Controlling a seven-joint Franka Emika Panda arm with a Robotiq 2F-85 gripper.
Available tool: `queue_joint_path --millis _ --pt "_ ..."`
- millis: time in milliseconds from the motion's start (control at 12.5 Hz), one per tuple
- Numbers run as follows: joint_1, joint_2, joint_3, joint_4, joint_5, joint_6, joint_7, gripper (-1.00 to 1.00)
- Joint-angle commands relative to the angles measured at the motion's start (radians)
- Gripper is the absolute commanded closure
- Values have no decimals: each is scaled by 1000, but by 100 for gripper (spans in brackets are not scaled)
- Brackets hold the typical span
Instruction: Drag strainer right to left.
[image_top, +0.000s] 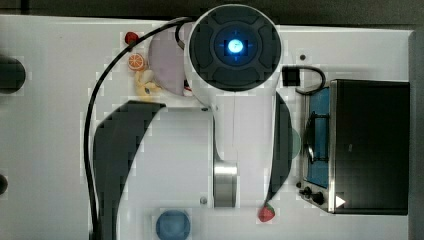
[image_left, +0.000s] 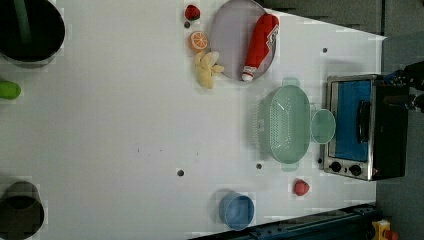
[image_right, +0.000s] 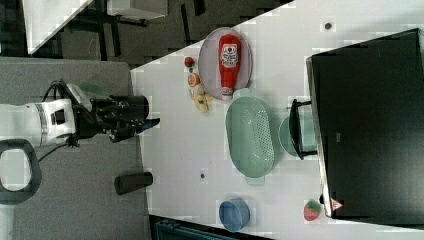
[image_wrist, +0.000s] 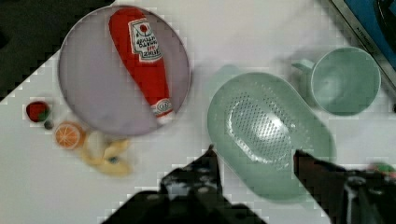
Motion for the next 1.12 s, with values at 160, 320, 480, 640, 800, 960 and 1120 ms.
queue_joint_path --millis 160,320,480,640,800,960,1120 --pt "-26 -465 -27 -150 -21 -288 130 -80" --pt "-22 -456 -23 -167 -19 -272 130 -100" --pt "-22 -429 -17 -211 -19 -243 130 -100" --pt "-22 -383 -9 -283 -19 -164 146 -100" --pt "-22 -319 -4 -362 -19 -56 174 -100" --pt "-22 -239 0 -438 -19 92 260 -100" --pt "-22 -145 2 -508 -19 273 394 -100"
